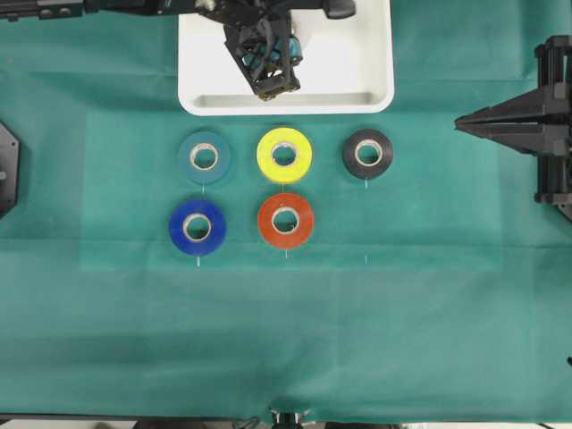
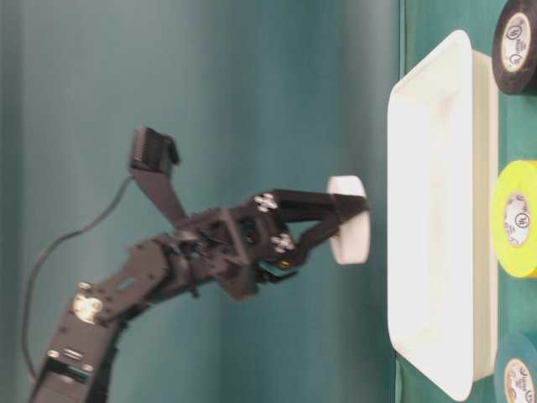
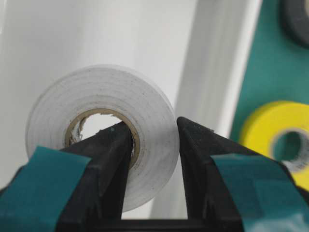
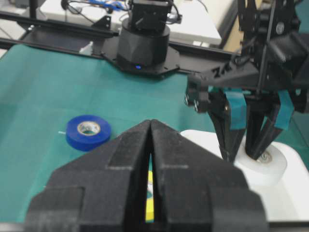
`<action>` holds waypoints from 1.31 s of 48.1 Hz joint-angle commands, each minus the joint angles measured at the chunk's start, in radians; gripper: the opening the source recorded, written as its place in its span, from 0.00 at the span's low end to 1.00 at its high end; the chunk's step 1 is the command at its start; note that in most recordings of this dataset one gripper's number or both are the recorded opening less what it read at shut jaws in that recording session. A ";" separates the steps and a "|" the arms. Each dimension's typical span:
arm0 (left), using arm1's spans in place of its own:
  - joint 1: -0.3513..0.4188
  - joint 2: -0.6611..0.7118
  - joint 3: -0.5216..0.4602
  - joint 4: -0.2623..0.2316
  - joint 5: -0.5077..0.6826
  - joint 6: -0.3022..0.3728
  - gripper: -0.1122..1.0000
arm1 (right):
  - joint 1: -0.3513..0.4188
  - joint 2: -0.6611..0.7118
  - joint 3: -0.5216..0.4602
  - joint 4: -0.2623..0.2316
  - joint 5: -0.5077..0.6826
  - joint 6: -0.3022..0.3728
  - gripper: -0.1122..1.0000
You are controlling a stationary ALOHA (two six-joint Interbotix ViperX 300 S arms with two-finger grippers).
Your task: Place the tape from the fixed location into the white case.
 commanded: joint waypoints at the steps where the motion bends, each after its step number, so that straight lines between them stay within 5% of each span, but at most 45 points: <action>1: 0.018 -0.008 0.020 0.003 -0.048 0.000 0.33 | 0.000 0.005 -0.026 -0.002 -0.005 -0.003 0.10; 23: 0.051 0.091 0.064 0.002 -0.161 0.003 0.33 | -0.008 0.014 -0.025 -0.002 -0.005 -0.006 0.10; 60: 0.052 0.107 0.066 0.002 -0.183 0.008 0.34 | -0.011 0.015 -0.025 -0.002 -0.006 -0.006 0.10; 63: 0.049 0.107 0.066 0.000 -0.183 0.009 0.45 | -0.011 0.015 -0.025 -0.002 -0.006 -0.006 0.10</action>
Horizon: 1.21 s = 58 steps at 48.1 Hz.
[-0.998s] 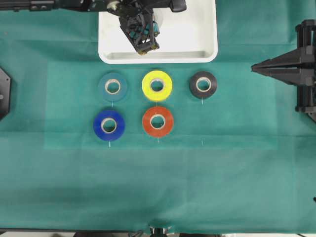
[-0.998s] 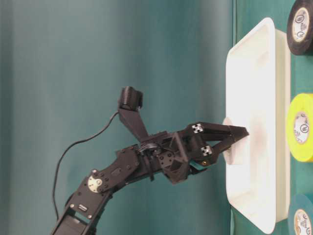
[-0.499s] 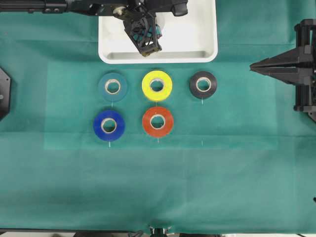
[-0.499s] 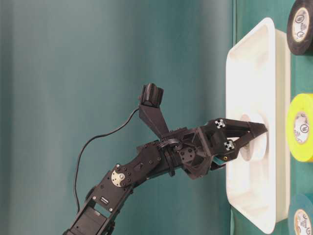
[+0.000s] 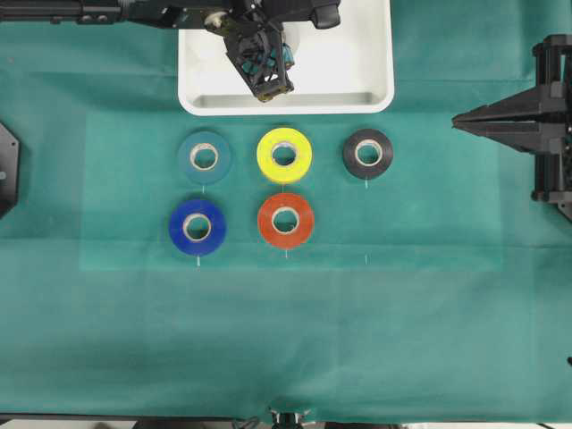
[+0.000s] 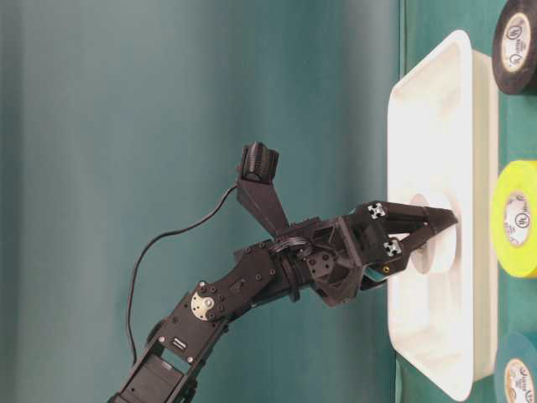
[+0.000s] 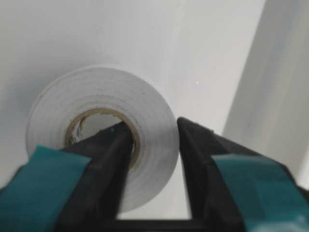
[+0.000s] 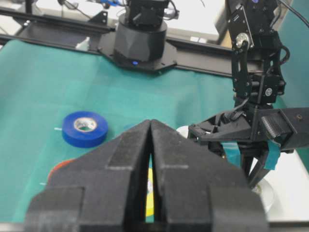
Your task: Place the tape from the fixed location into the white case.
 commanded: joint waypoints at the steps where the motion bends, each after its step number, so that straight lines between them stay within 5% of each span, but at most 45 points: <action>1: 0.000 -0.025 -0.011 0.000 -0.006 0.002 0.51 | -0.003 0.006 -0.025 -0.002 -0.006 -0.002 0.10; 8: -0.006 -0.026 -0.011 -0.002 -0.006 0.037 0.89 | -0.003 0.006 -0.025 0.000 -0.005 -0.002 0.10; 11: -0.008 -0.026 -0.011 -0.003 -0.009 0.041 0.96 | -0.003 0.006 -0.025 -0.002 -0.006 -0.002 0.10; 58: -0.025 -0.196 -0.057 -0.003 0.175 0.041 0.93 | -0.003 0.006 -0.028 -0.002 -0.003 -0.002 0.10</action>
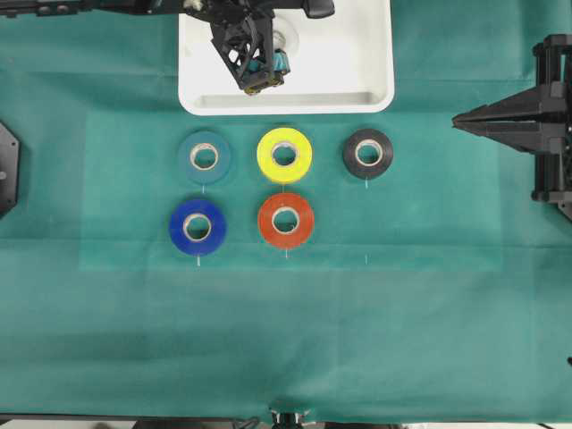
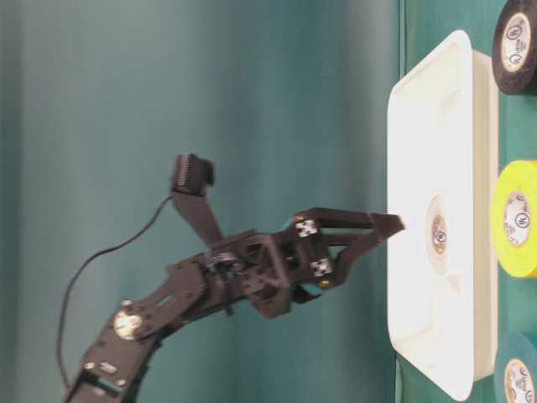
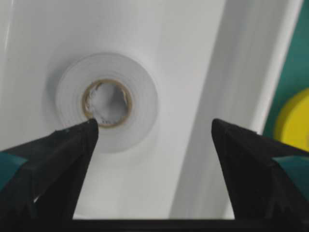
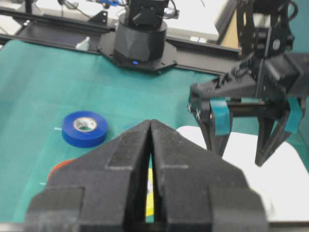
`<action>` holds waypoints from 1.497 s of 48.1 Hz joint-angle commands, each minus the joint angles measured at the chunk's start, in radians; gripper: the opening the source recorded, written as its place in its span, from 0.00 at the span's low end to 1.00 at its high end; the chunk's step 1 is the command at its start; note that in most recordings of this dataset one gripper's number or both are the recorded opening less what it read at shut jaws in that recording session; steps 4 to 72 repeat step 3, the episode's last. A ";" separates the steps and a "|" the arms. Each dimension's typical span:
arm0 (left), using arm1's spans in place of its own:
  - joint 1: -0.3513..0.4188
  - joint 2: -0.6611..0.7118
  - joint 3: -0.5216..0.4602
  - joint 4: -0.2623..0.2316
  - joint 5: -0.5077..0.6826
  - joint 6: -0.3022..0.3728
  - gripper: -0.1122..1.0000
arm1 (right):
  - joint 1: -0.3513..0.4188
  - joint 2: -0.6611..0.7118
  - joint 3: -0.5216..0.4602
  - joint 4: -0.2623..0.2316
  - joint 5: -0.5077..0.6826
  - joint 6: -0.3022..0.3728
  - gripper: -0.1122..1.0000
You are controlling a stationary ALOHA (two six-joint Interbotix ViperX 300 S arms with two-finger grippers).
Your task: Place the tape from the fixed location into the white case.
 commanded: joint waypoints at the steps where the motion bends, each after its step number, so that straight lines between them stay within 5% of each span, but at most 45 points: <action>1: -0.006 -0.058 -0.041 -0.002 0.034 0.002 0.93 | -0.002 0.005 -0.029 -0.002 -0.005 -0.002 0.10; 72: -0.009 -0.064 -0.052 -0.002 0.055 0.002 0.93 | -0.002 0.006 -0.029 -0.002 -0.005 -0.002 0.10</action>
